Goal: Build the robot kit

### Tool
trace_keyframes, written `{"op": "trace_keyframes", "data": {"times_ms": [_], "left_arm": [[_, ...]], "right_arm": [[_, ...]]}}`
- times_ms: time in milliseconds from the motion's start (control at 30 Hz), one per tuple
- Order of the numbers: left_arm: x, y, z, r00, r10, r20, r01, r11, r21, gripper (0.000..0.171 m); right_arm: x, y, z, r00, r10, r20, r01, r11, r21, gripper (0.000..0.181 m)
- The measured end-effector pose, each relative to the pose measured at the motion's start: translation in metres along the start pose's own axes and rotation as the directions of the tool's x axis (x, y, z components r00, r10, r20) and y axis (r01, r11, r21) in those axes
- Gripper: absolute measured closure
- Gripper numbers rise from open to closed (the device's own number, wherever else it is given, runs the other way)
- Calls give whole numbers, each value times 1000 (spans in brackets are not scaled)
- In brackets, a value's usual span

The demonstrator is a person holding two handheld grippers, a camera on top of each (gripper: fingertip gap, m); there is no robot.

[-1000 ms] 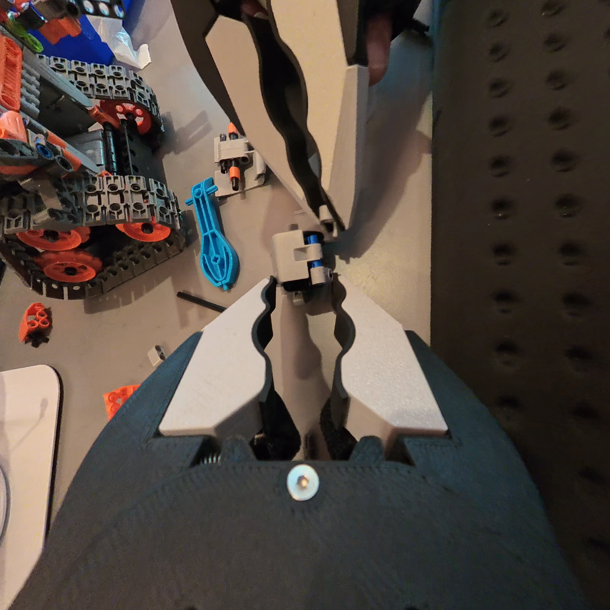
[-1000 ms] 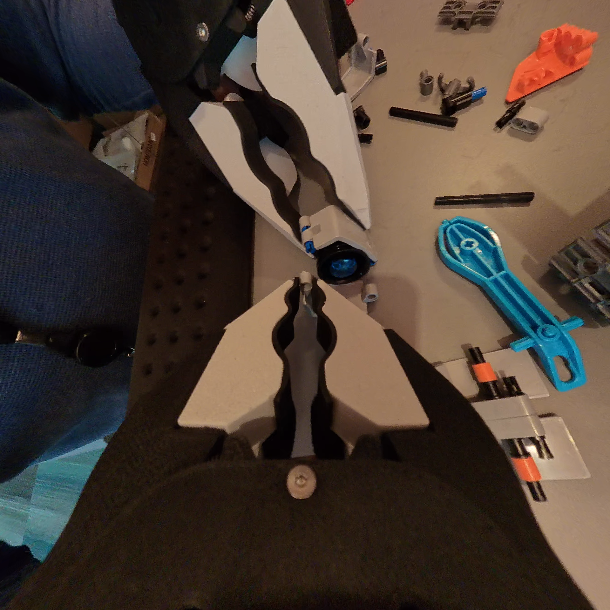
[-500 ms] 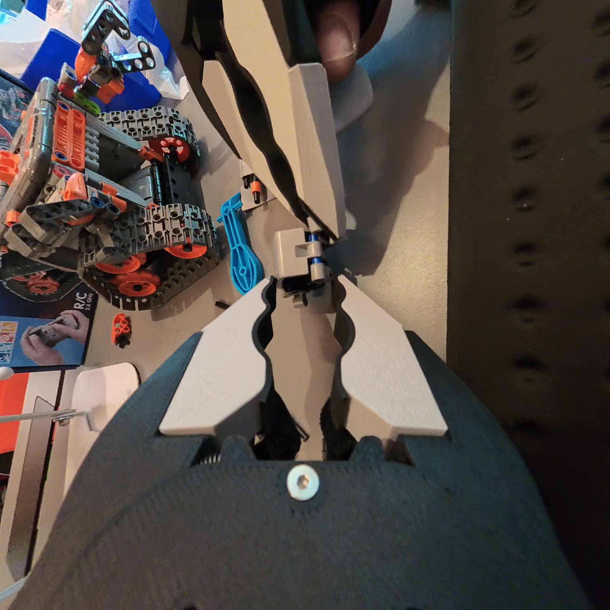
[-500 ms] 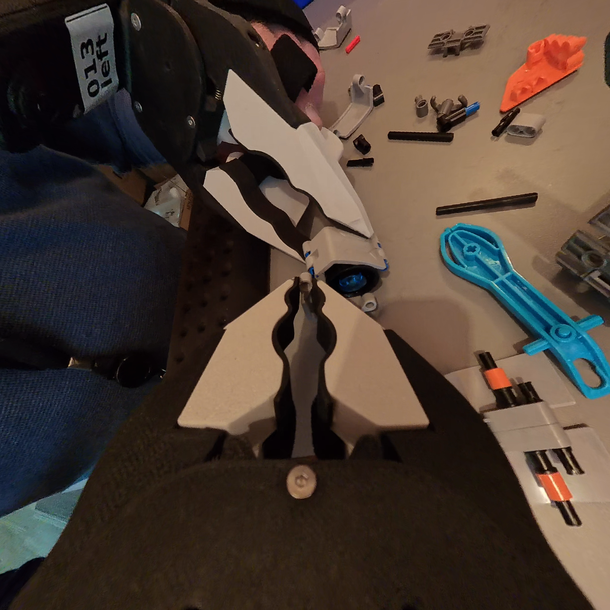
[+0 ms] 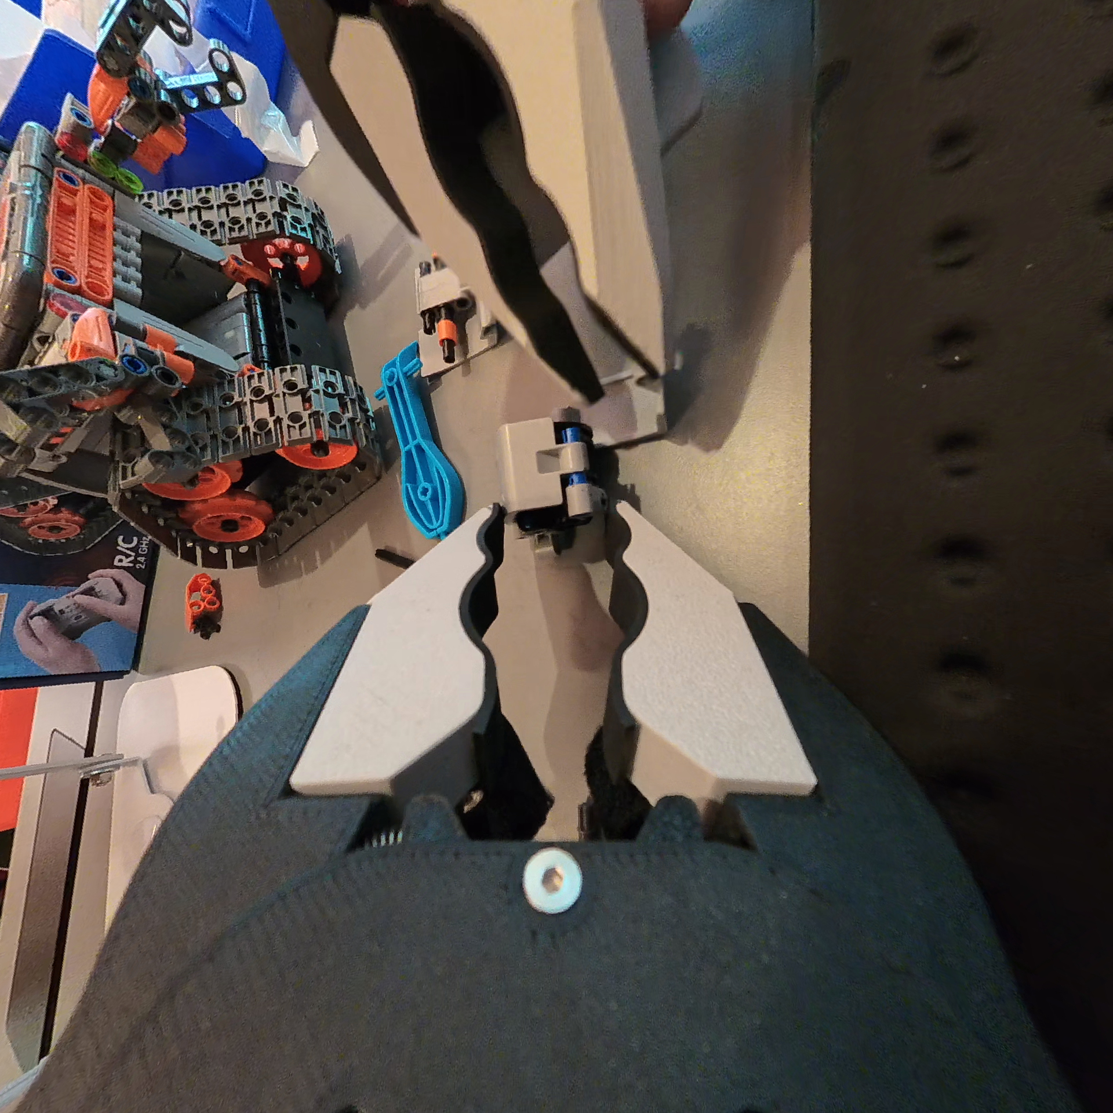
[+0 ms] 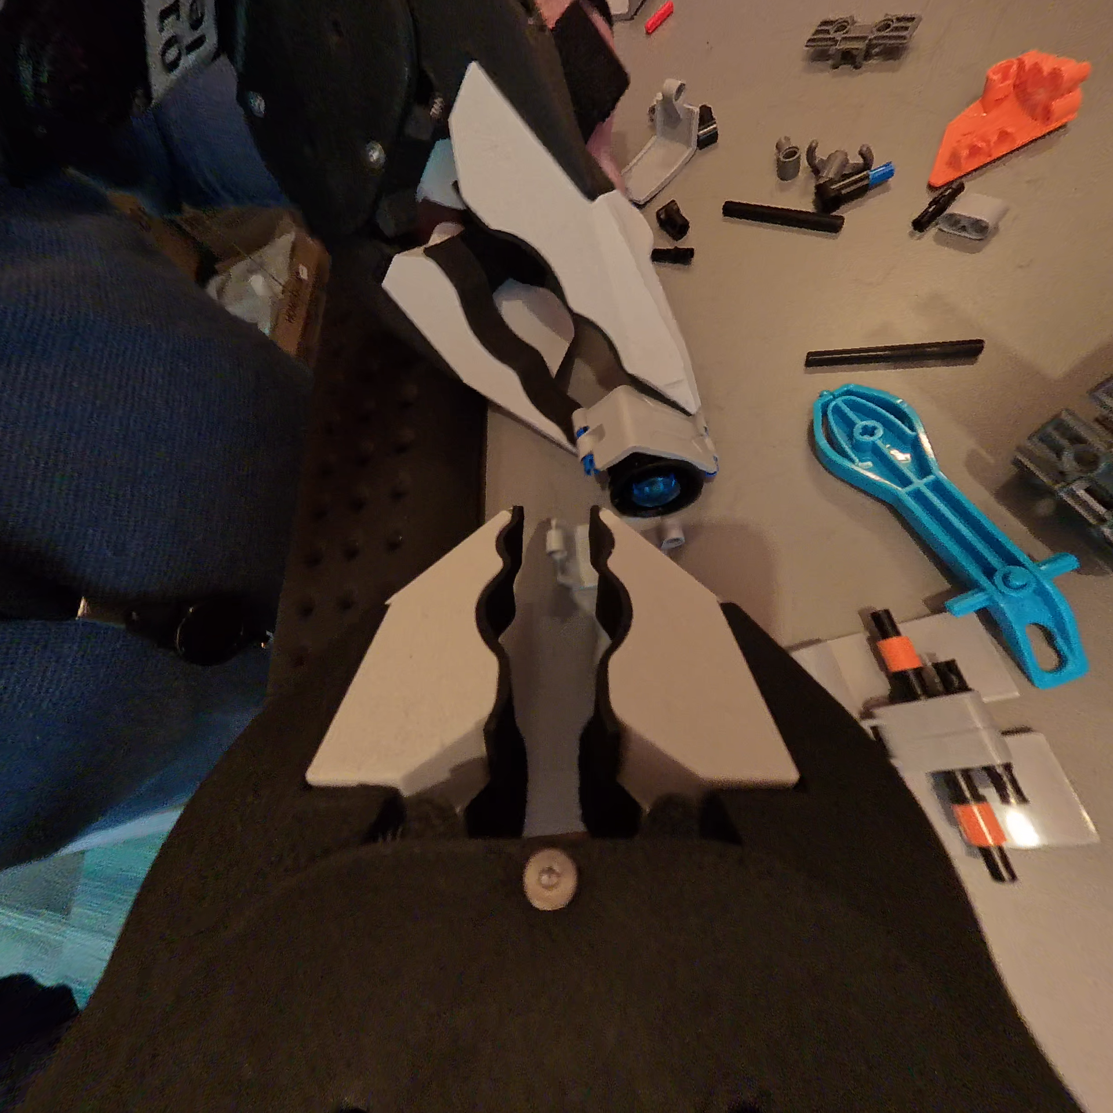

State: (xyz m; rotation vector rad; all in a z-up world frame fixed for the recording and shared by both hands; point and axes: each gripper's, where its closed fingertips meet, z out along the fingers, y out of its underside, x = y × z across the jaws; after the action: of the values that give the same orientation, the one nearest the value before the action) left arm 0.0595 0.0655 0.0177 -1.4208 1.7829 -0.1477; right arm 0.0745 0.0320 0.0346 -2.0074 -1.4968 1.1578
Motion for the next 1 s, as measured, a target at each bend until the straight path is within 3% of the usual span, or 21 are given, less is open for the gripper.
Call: {"op": "trace_keyframes", "data": {"times_ms": [200,333,467,600,733,1000], "left_arm": [[-1,0,0,1000,-2,2,2,1000,2,141],[0,-2,1,1000,13,4,-13,1000,2,141],[0,-2,1,1000,8,3,-8,1000,3,141],[-2,-8,-1,1000,2,14,-3,1000,27,141],[0,-10,1,1000,15,13,-15,1000,19,141],[-1,-9,2,998,51,42,-50,999,-13,141]], "right_arm": [[-2,19,-18,979,-183,-88,174,980,-99,153],[1,19,-6,950,-287,-121,272,954,-124,167],[2,18,2,952,-283,-118,270,956,-110,181],[5,2,-6,978,-186,-98,185,983,-11,181],[3,0,-8,988,-149,-40,149,989,13,181],[5,0,-5,989,-136,-60,135,991,-14,181]]}}
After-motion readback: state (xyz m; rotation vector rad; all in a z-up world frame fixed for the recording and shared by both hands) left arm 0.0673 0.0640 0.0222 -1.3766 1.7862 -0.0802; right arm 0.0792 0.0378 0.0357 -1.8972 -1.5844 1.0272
